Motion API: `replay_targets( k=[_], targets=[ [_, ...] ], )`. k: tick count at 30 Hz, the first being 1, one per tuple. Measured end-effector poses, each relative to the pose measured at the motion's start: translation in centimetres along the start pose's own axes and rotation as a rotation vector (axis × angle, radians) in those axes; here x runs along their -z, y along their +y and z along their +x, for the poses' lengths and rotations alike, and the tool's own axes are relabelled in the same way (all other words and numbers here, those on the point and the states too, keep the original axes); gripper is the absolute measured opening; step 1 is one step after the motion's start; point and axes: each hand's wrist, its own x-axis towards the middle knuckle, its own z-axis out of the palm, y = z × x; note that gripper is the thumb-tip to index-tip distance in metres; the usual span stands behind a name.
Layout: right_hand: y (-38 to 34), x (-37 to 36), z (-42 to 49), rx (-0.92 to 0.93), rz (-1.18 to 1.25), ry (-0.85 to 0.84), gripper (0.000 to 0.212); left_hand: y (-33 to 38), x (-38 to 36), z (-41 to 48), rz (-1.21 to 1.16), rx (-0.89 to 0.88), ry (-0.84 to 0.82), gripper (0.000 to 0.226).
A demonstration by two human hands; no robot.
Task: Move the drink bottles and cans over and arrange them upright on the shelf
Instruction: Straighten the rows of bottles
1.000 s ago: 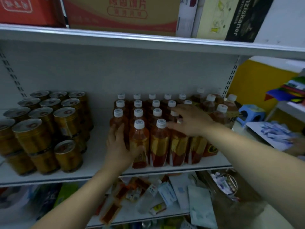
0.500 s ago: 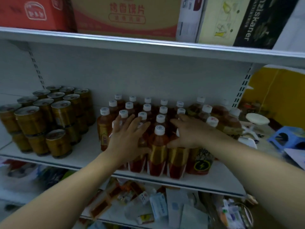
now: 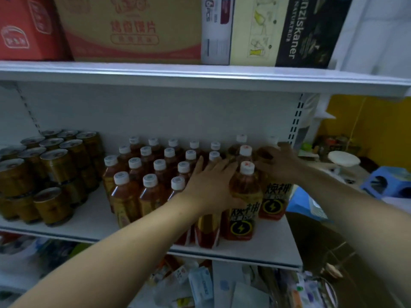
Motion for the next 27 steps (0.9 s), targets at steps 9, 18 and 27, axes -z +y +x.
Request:
replay_targets(
  k=[9,18,27],
  targets=[
    [2.3,-2.1,-1.7,0.096,0.542,0.202,0.115,0.9,-0.4,2.2,0.139,0.026,-0.148,0.086],
    [3.2,-2.9,-1.3,0.129,0.541,0.3,0.092,0.7,-1.1,2.6,0.084,0.075,-0.167,0.088],
    [1.3,-3.4,-1.2,-0.064,0.6,0.347,0.097,0.4,-0.3,2.2,0.061,0.013,-0.199,0.101]
  ],
)
